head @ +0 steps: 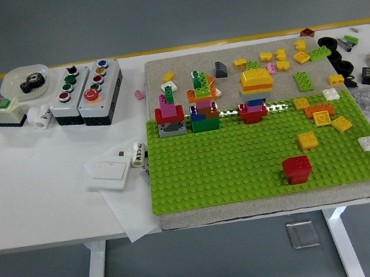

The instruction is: Pick up the brick,pile it on top of brick,press brick,pick up the brick,pile it on top of brick,press brick

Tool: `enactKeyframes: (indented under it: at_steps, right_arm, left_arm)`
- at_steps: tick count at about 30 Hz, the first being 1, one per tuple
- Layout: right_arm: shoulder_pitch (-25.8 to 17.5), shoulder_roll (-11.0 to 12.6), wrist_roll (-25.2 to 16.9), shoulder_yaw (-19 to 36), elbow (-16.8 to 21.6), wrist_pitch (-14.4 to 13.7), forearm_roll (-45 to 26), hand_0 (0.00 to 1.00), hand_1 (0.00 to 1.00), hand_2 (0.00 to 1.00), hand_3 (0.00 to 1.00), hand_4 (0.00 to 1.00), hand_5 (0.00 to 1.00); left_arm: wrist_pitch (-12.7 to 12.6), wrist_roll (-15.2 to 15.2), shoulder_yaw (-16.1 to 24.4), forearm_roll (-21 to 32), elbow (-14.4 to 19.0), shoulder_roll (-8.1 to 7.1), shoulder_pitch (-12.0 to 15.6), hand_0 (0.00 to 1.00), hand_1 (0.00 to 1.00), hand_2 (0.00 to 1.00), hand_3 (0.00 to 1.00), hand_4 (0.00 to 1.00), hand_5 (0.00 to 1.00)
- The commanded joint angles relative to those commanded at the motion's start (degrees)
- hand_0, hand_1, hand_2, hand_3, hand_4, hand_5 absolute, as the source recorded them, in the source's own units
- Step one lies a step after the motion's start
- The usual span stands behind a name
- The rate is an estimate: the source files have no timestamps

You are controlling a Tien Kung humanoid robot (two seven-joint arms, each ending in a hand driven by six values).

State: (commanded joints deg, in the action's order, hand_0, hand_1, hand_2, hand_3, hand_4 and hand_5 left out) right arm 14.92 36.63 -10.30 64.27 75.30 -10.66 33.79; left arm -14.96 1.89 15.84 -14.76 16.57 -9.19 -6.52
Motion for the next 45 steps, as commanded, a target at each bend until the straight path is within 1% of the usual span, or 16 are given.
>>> enactKeyframes:
  at_steps: [7, 14, 15, 17, 22, 32, 37, 45]
  right_arm:
    - [-0.58, -0.38, -0.02, 0.48, 0.05, 0.07, 0.11, 0.907, 0.834, 0.852, 0.871, 0.998, 0.969]
    - [-0.88, -0.78, -0.09, 0.9, 0.09, 0.06, 0.05, 0.906, 0.835, 0.851, 0.868, 0.998, 0.965]
    - [-0.96, -0.86, -0.1, 0.95, 0.08, 0.06, 0.06, 0.903, 0.834, 0.852, 0.866, 0.998, 0.944]
    - [-1.24, -1.02, -0.14, 1.24, 0.04, 0.08, 0.07, 0.903, 0.834, 0.852, 0.866, 0.998, 0.944]
    - [-1.57, -1.18, -0.27, 1.8, 0.04, 0.08, 0.02, 0.903, 0.834, 0.85, 0.865, 0.998, 0.94]
    - [-0.38, -0.53, -0.16, 2.19, 0.21, 0.07, -0.15, 0.9, 0.831, 0.849, 0.864, 0.998, 0.937]
    - [0.24, -0.02, -0.12, 2.22, 0.35, -0.03, -0.43, 0.898, 0.83, 0.848, 0.863, 0.998, 0.934]
    - [0.66, 0.16, -0.12, 2.15, 0.3, -0.16, -0.35, 0.896, 0.829, 0.846, 0.861, 0.998, 0.93]
  left_arm:
    - [0.29, 1.23, 2.33, -4.16, -0.27, -0.29, 0.06, 0.817, 0.891, 0.907, 0.791, 0.8, 0.792]
    - [0.37, 2.06, 3.84, -6.35, -0.42, -0.46, 0.31, 0.813, 0.888, 0.906, 0.792, 0.802, 0.79]
    - [0.36, 2.19, 4.17, -6.68, -0.47, -0.47, 0.33, 0.814, 0.887, 0.907, 0.792, 0.802, 0.791]
    - [0.47, 2.61, 5.05, -7.88, -0.54, -0.52, 0.3, 0.814, 0.887, 0.907, 0.792, 0.802, 0.791]
    - [0.57, 2.98, 5.88, -8.92, -0.59, -0.58, 0.27, 0.811, 0.884, 0.906, 0.79, 0.802, 0.793]
    - [0.36, 1.57, 3.98, -4.86, -0.99, 0.0, -0.27, 0.81, 0.885, 0.905, 0.788, 0.803, 0.791]
    - [0.14, 0.61, 2.41, -1.72, -1.21, 0.41, -0.44, 0.81, 0.883, 0.905, 0.788, 0.804, 0.789]
    - [0.02, 0.17, 1.69, -0.28, -1.28, 0.87, -0.78, 0.813, 0.882, 0.902, 0.781, 0.803, 0.785]
